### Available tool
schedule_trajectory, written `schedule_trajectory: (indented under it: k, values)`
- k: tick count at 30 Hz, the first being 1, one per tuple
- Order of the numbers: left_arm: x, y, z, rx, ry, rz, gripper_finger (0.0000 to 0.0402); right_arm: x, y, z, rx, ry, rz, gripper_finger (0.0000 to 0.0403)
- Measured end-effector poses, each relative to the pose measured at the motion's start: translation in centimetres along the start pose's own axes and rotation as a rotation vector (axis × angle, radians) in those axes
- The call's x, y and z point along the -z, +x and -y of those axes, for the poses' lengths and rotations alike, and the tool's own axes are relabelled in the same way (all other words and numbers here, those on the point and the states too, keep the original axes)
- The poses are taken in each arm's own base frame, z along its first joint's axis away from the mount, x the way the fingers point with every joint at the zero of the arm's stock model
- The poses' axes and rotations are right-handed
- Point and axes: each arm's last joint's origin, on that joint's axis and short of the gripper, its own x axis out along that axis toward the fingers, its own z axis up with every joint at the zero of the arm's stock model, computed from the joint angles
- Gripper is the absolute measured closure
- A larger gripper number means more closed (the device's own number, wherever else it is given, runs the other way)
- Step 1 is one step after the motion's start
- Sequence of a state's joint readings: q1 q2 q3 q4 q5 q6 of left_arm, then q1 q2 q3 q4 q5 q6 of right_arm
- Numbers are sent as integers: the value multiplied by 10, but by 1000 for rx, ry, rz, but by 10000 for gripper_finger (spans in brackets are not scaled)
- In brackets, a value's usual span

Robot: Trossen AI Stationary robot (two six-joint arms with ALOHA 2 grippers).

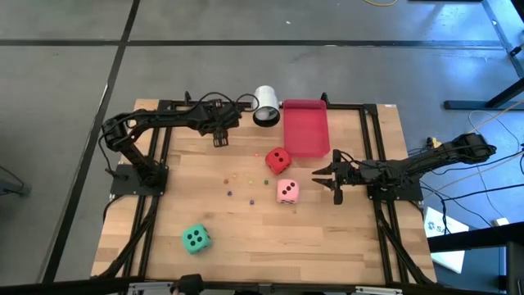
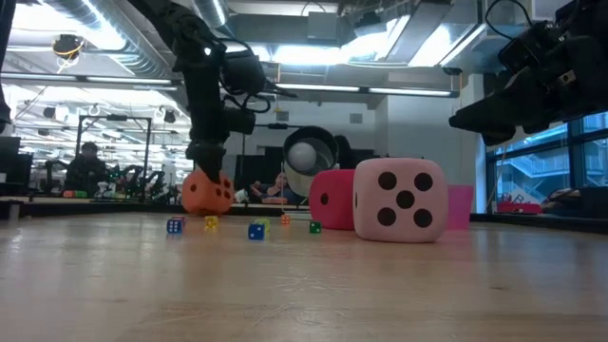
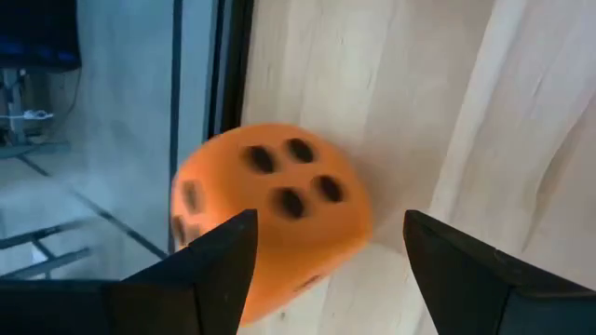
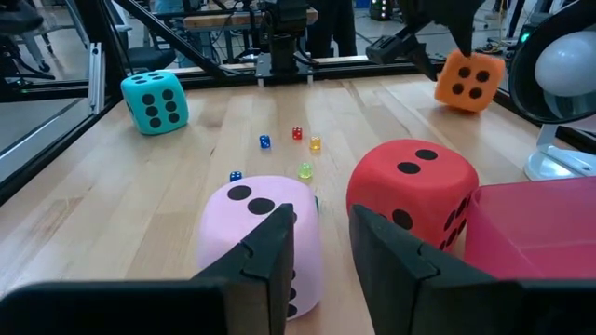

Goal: Pick & Place Dice
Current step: Put the big orange dice into the red bin

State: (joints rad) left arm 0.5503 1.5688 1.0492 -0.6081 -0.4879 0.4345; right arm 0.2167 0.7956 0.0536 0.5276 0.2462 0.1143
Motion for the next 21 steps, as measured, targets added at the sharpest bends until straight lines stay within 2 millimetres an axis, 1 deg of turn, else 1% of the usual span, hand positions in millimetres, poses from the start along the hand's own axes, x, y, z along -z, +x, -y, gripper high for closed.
schedule_trajectory:
  k: [4, 8, 12, 14, 18, 21]
  values:
    - [1, -4, -1, -35, 40, -13, 139, 0, 0, 0, 0, 0, 0, 294]
    - [5, -19, -6, -74, 68, 4, 139, 0, 0, 0, 0, 1, 0, 294]
    - [11, -34, -19, -79, -2, 62, 139, 0, 0, 0, 1, 0, -1, 294]
    - [15, -38, -24, -65, -55, 80, 139, 0, 0, 0, 0, 1, -2, 294]
    - [19, -34, -30, 1, -193, 97, 139, 0, 0, 0, 0, 0, -5, 294]
    - [16, -27, -26, 50, -242, 86, 139, 0, 0, 0, 0, 0, -5, 294]
